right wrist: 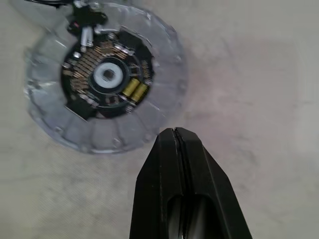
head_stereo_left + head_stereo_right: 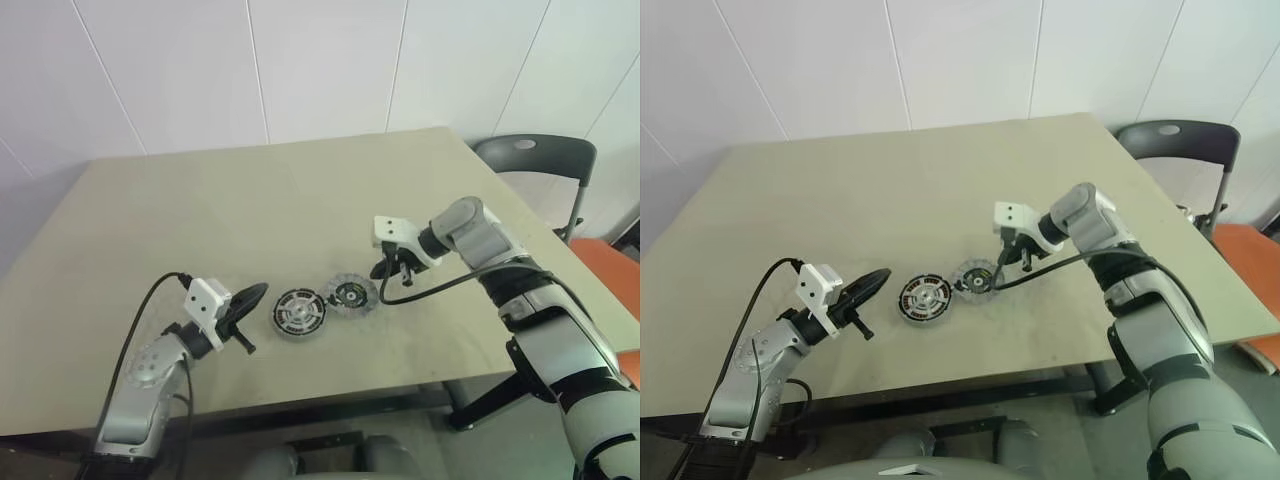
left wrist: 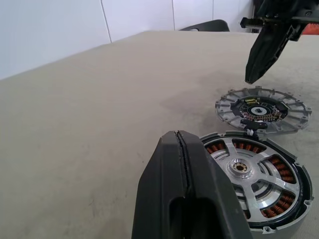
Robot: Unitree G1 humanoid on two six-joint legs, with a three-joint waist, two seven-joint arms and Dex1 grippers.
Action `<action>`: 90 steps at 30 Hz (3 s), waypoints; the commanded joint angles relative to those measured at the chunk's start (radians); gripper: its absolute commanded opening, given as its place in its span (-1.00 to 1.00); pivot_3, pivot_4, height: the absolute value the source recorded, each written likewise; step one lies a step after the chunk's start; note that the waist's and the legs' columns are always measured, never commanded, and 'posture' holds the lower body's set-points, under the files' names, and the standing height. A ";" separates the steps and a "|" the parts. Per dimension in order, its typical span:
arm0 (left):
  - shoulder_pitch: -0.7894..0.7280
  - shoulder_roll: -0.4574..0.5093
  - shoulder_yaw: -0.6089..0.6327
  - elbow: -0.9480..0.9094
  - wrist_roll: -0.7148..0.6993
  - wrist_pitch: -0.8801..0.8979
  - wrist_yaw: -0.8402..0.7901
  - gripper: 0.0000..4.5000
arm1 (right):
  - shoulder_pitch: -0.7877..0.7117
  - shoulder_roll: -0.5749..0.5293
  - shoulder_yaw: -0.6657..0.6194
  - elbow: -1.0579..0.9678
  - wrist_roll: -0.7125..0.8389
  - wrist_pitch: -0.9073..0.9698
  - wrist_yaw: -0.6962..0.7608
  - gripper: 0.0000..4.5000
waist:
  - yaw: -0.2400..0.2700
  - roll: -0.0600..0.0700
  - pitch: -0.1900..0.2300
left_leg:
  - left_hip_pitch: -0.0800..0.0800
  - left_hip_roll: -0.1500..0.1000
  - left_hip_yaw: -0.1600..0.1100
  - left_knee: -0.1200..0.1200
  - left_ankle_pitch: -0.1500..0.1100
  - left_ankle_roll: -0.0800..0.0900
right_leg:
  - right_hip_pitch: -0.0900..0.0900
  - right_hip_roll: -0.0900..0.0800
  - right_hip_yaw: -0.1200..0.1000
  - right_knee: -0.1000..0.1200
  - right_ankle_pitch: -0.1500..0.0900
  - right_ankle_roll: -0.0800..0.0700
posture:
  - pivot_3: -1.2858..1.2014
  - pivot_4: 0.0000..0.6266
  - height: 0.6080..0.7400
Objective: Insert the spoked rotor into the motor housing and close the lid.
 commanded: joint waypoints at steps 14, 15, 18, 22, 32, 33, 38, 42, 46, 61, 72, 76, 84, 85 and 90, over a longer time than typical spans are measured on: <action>-0.002 0.003 0.028 -0.020 -0.026 -0.003 -0.005 -1.00 | 0.057 -0.006 -0.001 -0.044 -0.078 -0.085 -0.098 -1.00 | -0.001 0.000 0.000 | 0.000 0.000 0.001 0.000 0.000 0.000 | 0.000 0.000 0.000 0.000 0.000 0.000 | 0.03 -1.00 1.00; -0.003 0.003 0.028 -0.019 -0.025 -0.004 -0.005 -1.00 | 0.064 -0.008 0.000 -0.054 -0.076 -0.080 -0.089 -1.00 | -0.001 0.000 0.000 | 0.000 0.000 0.001 0.000 0.000 0.000 | 0.000 0.000 0.000 0.000 0.000 0.000 | 0.03 -1.00 1.00; -0.003 0.001 0.028 -0.015 -0.024 -0.008 -0.005 -1.00 | 0.088 -0.009 0.003 -0.086 -0.072 -0.070 -0.076 -1.00 | -0.001 0.000 0.000 | 0.000 0.000 0.001 0.000 0.000 0.000 | 0.000 0.000 0.000 0.000 0.000 0.000 | 0.03 -1.00 1.00; -0.005 -0.003 0.029 -0.013 -0.022 -0.011 -0.002 -1.00 | 0.138 0.003 -0.012 -0.186 -0.029 -0.002 -0.040 -1.00 | -0.002 -0.001 0.000 | 0.000 0.000 0.000 0.000 0.000 0.000 | 0.000 0.000 0.000 0.000 0.000 0.000 | 0.03 -1.00 1.00; -0.014 -0.003 0.023 -0.019 -0.021 0.000 0.000 -1.00 | 0.167 0.047 -0.077 -0.306 0.074 0.167 -0.064 -1.00 | 0.000 -0.001 -0.001 | 0.001 0.000 0.001 0.003 0.000 0.000 | 0.000 0.000 0.000 0.004 0.000 0.000 | 0.03 -1.00 1.00; -0.016 -0.003 0.022 -0.017 -0.021 0.001 -0.001 -1.00 | 0.163 0.049 -0.082 -0.303 0.078 0.167 -0.071 -1.00 | 0.000 -0.001 -0.001 | 0.001 0.000 0.001 0.004 0.000 0.000 | 0.000 0.000 0.000 0.004 0.000 0.000 | 0.03 -1.00 1.00; -0.026 -0.004 0.020 -0.007 -0.021 0.000 -0.006 -1.00 | 0.125 0.089 -0.140 -0.283 0.146 0.203 -0.110 -1.00 | -0.004 -0.001 -0.001 | 0.001 0.000 0.001 0.006 0.000 0.000 | 0.000 0.000 0.000 0.007 0.000 0.000 | 0.03 -1.00 1.00; -0.027 -0.004 0.022 -0.005 -0.022 -0.001 -0.008 -1.00 | 0.125 0.112 -0.165 -0.294 0.186 0.247 -0.127 -1.00 | -0.003 -0.001 -0.001 | 0.001 0.000 0.000 0.008 0.000 0.000 | 0.001 0.000 0.000 0.009 0.000 0.000 | 0.03 -1.00 1.00; -0.024 -0.003 0.025 -0.007 -0.022 -0.001 -0.006 -1.00 | 0.164 0.158 -0.186 -0.355 0.240 0.341 -0.167 -1.00 | -0.004 -0.001 -0.001 | 0.001 0.000 0.000 0.009 0.000 0.000 | 0.001 0.000 0.000 0.009 0.000 0.000 | 0.03 -1.00 1.00; 0.015 0.019 0.070 -0.036 -0.040 0.003 -0.002 -1.00 | 0.380 0.372 -0.183 -0.552 0.336 0.623 -0.510 -1.00 | -0.004 -0.002 -0.001 | 0.002 0.000 0.000 0.011 0.000 0.000 | 0.003 0.000 0.000 0.010 -0.001 0.002 | 0.03 -1.00 1.00; 0.018 0.022 0.068 -0.072 -0.039 0.033 0.013 -1.00 | 0.340 0.350 -0.181 -0.493 0.344 0.565 -0.538 -0.63 | -0.005 -0.001 -0.001 | 0.004 -0.001 -0.003 0.014 0.000 0.000 | 0.007 0.000 -0.003 0.010 -0.003 0.004 | 0.03 -1.00 1.00; 0.011 0.023 0.068 -0.074 -0.039 0.041 0.014 -1.00 | 0.349 0.350 -0.175 -0.506 0.360 0.571 -0.535 -0.04 | -0.005 -0.001 -0.001 | 0.004 -0.001 -0.003 0.014 0.000 0.000 | 0.007 0.000 -0.003 0.009 -0.003 0.004 | 0.03 -1.00 1.00; 0.022 0.035 0.068 -0.078 -0.061 0.044 -0.027 -1.00 | 0.388 0.340 -0.143 -0.525 0.353 0.577 -0.546 0.99 | -0.005 -0.002 -0.001 | 0.003 -0.001 -0.004 0.014 0.000 0.000 | 0.007 0.000 -0.003 0.009 -0.003 0.004 | 0.03 -1.00 1.00; 0.030 0.039 0.067 -0.082 -0.068 0.044 -0.038 -1.00 | 0.391 0.339 -0.137 -0.522 0.346 0.568 -0.550 0.99 | -0.006 -0.002 -0.001 | 0.003 -0.001 -0.004 0.014 0.000 0.000 | 0.008 0.000 -0.003 0.009 -0.003 0.004 | 0.03 -1.00 1.00; 0.114 0.090 0.077 -0.142 -0.127 0.062 -0.119 -1.00 | 0.404 0.331 -0.123 -0.516 0.338 0.543 -0.561 0.99 | -0.007 -0.002 -0.001 | 0.003 -0.001 -0.004 0.014 0.000 0.000 | 0.008 0.000 -0.003 0.008 -0.005 0.001 | 0.03 -1.00 1.00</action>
